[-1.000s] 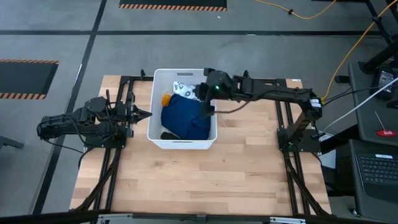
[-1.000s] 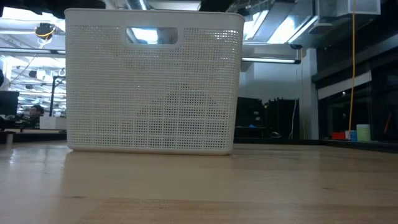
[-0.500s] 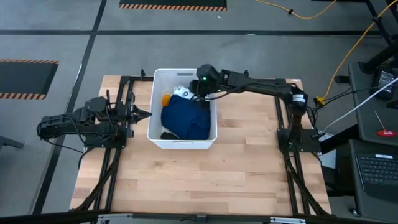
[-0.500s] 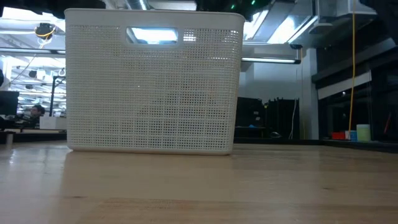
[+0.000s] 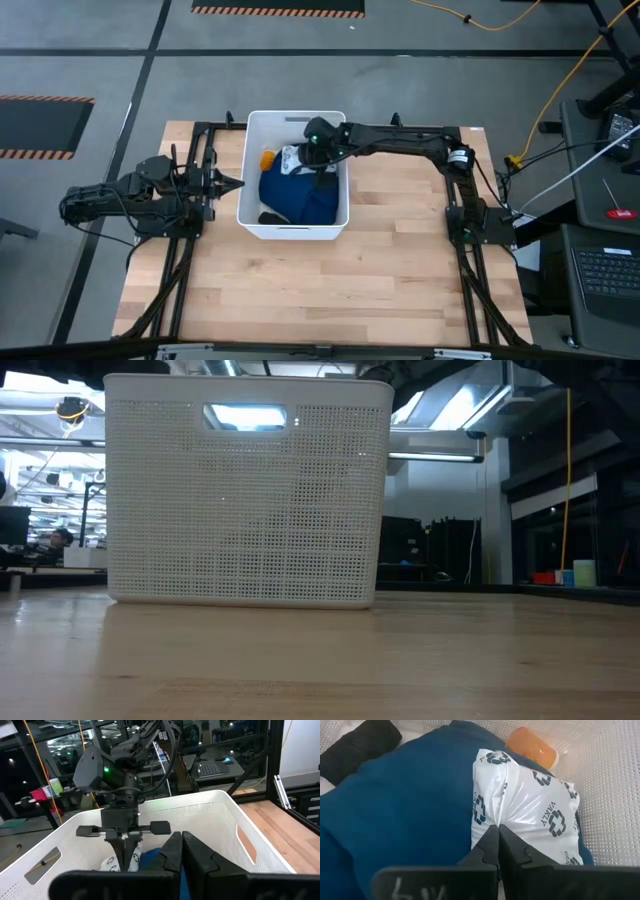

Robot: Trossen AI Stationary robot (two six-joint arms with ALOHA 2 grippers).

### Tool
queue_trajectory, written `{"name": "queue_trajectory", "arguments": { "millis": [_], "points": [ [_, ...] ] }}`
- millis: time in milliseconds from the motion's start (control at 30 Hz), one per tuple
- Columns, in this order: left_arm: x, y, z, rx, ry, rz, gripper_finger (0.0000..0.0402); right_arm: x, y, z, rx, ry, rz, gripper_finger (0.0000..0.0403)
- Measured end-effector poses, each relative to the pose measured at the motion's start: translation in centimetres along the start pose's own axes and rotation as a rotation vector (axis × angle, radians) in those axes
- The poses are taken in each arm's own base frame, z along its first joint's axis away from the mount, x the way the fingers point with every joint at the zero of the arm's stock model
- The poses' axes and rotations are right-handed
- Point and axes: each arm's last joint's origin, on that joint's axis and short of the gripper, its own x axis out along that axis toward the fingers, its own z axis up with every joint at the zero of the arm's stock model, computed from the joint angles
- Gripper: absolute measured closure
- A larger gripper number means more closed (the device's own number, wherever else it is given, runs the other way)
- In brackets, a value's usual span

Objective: Pick & place medical supplies in basket/bin
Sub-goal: Put the white bag into the white bin

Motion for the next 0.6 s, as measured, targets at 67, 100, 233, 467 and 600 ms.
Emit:
{"name": "queue_trajectory", "arguments": {
  "millis": [67,100,233,467,600],
  "points": [
    [0.0,0.0,0.0,0.0,0.0,0.0,0.0397,0.0,0.0,0.0,0.0,0.003,0.001,0.04],
    [0.0,0.0,0.0,0.0,0.0,0.0,0.0398,0.0,0.0,0.0,0.001,0.003,0.002,0.0397],
    [0.0,0.0,0.0,0.0,0.0,0.0,0.0399,-0.2,0.0,0.1,0.001,0.0,0.001,0.0365],
    [0.0,0.0,0.0,0.0,0.0,0.0,0.0397,-0.3,0.1,0.1,0.003,0.012,0.001,0.0259],
    [0.0,0.0,0.0,0.0,0.0,0.0,0.04,-2.1,-0.3,1.6,0.005,0.038,-0.027,0.0214]
  ]
}}
